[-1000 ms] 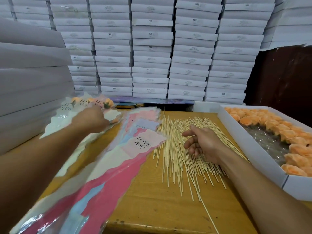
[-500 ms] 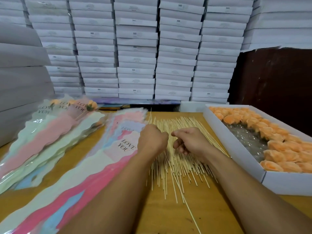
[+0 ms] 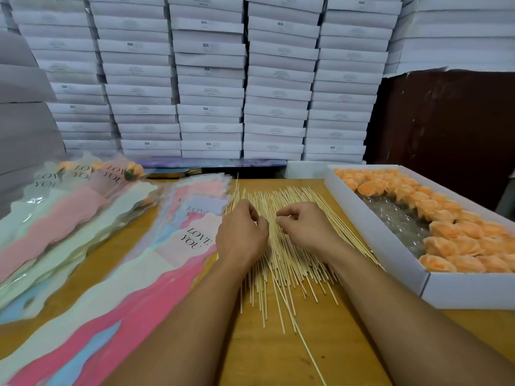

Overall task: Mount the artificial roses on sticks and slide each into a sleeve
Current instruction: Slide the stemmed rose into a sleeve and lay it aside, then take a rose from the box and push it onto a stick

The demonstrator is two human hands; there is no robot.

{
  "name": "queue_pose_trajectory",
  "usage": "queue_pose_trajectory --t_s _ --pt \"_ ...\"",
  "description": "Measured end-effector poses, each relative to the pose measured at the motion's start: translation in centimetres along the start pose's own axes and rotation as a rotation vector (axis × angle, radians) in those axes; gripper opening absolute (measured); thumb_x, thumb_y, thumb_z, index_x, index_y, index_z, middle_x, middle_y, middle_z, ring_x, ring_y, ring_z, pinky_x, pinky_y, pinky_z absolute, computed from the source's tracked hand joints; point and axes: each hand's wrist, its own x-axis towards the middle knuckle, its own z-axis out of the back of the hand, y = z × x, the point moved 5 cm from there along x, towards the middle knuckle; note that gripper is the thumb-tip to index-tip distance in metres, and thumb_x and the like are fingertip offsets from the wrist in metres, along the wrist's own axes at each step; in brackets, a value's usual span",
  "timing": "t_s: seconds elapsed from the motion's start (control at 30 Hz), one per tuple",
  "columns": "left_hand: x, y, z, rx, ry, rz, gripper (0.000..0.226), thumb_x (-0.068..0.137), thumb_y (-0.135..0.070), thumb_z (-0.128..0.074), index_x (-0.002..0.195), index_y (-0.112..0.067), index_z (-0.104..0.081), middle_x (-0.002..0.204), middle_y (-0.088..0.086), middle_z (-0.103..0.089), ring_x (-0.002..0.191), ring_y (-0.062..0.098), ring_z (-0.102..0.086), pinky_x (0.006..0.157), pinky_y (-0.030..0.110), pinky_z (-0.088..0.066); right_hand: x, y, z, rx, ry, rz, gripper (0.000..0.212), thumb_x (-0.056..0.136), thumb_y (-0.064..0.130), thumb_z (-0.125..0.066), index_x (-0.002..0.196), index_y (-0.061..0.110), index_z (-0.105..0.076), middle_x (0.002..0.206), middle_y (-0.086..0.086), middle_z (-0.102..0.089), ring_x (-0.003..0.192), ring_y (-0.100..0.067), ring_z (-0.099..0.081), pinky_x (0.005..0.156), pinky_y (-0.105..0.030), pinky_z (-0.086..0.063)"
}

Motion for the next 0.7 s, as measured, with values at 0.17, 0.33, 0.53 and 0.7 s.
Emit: queue_pose_trajectory --t_s 0.17,0.33,0.53,0.7 --pt "-0.1 0.1 0.0 0.038 0.003 -0.013 0.01 0.091 -0.027 -0.058 0.085 -0.022 -0.052 0.077 -0.005 -0.06 0.076 0.025 -0.058 0.061 0.034 -0.038 0.8 1.7 2.5 -0.244 -0.085 0.012 0.03 0.091 0.031 -0.068 0.117 0.016 -0.073 0.114 -0.002 -0.072 0.094 -0.021 -0.068 0.084 -0.037 -0.057" --pt "-0.1 0.0 0.0 0.036 0.0 -0.025 0.009 0.092 -0.026 -0.058 0.088 -0.02 -0.054 0.081 -0.001 -0.062 0.078 0.027 -0.059 0.066 0.036 -0.045 3.1 1.8 8.3 -0.529 -0.102 -0.087 0.013 0.085 0.018 -0.062 0.091 0.01 -0.071 0.09 -0.008 -0.071 0.081 -0.027 -0.068 0.071 -0.037 -0.059" --pt "-0.1 -0.2 -0.4 0.034 0.005 -0.033 0.008 0.092 -0.025 -0.059 0.088 -0.02 -0.054 0.076 -0.006 -0.058 0.075 0.024 -0.058 0.063 0.034 -0.04 3.5 -1.4 14.7 -0.945 0.041 -0.301 0.011 0.088 0.018 -0.06 0.08 0.01 -0.061 0.071 -0.005 -0.063 0.057 -0.02 -0.059 0.051 -0.026 -0.042" --pt "0.0 -0.1 -0.6 0.036 0.0 -0.025 0.01 0.091 -0.026 -0.06 0.085 -0.021 -0.053 0.074 -0.007 -0.058 0.074 0.025 -0.057 0.062 0.034 -0.039 2.4 -3.5 16.8 -0.941 0.343 -0.501 0.028 0.097 0.03 -0.059 0.093 0.005 -0.072 0.082 -0.01 -0.074 0.061 -0.021 -0.065 0.06 -0.029 -0.054"
